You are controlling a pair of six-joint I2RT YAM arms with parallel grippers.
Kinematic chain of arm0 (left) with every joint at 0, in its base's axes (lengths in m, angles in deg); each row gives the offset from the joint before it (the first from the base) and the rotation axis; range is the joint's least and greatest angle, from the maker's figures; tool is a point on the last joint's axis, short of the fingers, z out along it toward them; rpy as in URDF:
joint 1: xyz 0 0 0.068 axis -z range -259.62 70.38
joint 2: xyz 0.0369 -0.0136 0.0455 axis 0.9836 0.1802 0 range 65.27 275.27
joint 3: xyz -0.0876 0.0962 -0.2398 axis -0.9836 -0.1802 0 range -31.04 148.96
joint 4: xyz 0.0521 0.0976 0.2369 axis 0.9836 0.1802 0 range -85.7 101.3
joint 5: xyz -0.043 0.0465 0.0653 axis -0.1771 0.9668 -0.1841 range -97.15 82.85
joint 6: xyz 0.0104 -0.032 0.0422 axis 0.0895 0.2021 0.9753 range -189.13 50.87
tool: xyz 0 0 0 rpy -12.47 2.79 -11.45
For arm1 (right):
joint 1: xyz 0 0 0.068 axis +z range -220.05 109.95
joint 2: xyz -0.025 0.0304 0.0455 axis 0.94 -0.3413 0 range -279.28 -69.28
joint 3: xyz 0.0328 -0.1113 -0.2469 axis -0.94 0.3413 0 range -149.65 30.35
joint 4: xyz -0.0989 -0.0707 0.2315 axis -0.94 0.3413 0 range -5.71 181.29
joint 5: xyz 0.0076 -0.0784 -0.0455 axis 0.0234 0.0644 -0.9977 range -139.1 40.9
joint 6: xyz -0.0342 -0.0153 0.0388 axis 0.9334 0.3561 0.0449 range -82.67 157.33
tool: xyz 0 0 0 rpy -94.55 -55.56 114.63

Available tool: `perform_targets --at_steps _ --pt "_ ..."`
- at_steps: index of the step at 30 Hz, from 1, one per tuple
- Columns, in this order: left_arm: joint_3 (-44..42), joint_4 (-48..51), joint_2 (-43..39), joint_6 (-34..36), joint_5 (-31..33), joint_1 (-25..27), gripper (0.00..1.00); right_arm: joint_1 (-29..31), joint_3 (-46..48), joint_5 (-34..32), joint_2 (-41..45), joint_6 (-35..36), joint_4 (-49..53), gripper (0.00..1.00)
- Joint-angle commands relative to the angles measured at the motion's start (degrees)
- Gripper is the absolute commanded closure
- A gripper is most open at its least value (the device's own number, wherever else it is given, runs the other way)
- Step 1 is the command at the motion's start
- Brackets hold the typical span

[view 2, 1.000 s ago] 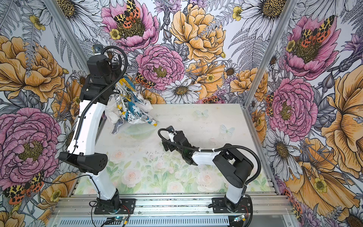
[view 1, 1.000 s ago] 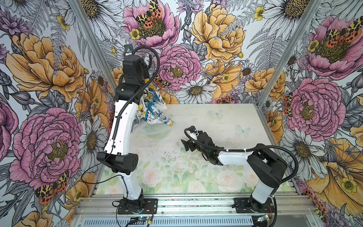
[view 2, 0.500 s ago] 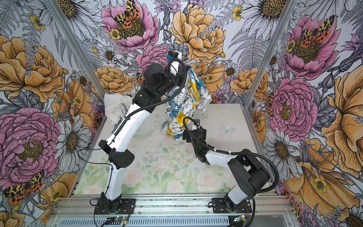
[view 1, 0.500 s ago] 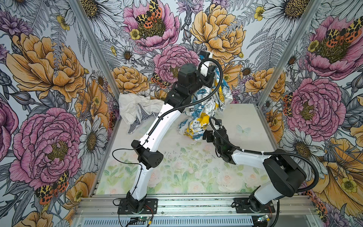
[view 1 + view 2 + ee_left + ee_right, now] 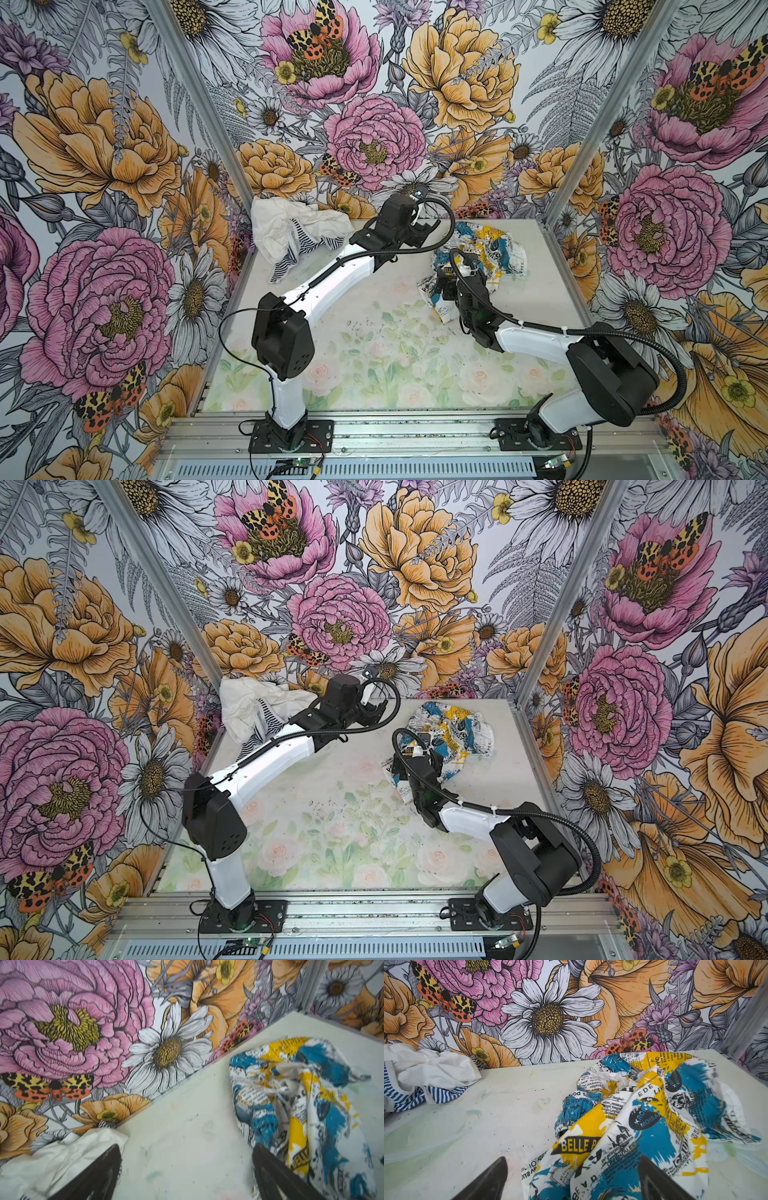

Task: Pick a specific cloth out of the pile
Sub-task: 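Grasp the yellow-teal printed cloth with the right gripper and lift it out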

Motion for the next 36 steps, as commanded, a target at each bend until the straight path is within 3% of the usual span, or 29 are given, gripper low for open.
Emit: perform_targets --at_steps 1,5,10,13,14,15,16,17,18,19,23,26,31,36 --pt "-8.3 1.3 -12.2 2.5 -11.5 -3.5 0.01 -1.1 -7.2 0.3 -4.8 -1.6 9.4 0.02" --pt "-19.1 2.7 -21.0 7.7 -22.7 -5.5 0.01 -1.8 -16.4 6.3 -12.3 -1.7 20.0 0.03" --pt "-20.0 3.2 -23.7 10.3 -19.2 -2.4 0.01 -1.9 -21.6 5.1 -19.0 -2.0 25.5 0.06" --pt "-20.7 1.9 -24.1 8.8 -19.4 -3.0 0.01 -1.9 -23.2 5.5 -20.0 -1.7 27.6 0.19" --pt "-20.6 1.6 -24.0 8.6 -19.0 -3.0 0.01 -1.9 -23.3 5.4 -20.0 -1.9 27.9 0.27" --pt "-20.5 1.6 -23.9 8.4 -18.4 -3.3 0.01 -2.0 -23.2 5.2 -19.7 -1.8 28.0 0.42" --pt "-20.1 1.7 -24.0 7.9 -17.7 -3.4 0.01 -2.0 -23.2 4.8 -19.4 -1.9 28.4 0.68" --pt "-19.9 1.8 -24.2 7.6 -17.4 -3.6 0.01 -2.0 -23.2 4.0 -19.1 -1.8 28.7 0.84" --pt "-20.0 1.6 -24.8 7.4 -17.6 -3.9 0.01 -2.1 -23.0 3.5 -18.6 -1.7 28.9 0.96" --pt "-20.1 1.5 -25.6 7.1 -17.8 -4.3 0.01 -2.3 -22.8 3.4 -18.0 -1.5 28.9 1.0" --pt "-22.0 -1.9 -28.6 5.9 -17.6 -6.3 0.01 -3.0 -23.3 0.8 -13.3 0.7 28.4 1.0" --pt "-22.2 -3.6 -29.6 3.0 -20.7 -9.6 0.01 -4.9 -29.0 0.6 -8.6 4.2 32.5 1.0" --pt "-23.1 -6.6 -30.1 -1.3 -27.6 -16.0 0.01 -10.8 -45.8 4.1 -4.9 6.0 42.6 1.0" --pt "-23.6 -7.4 -29.5 -2.0 -32.1 -19.5 0.01 -14.2 -70.9 11.6 -9.9 7.8 55.2 1.0"
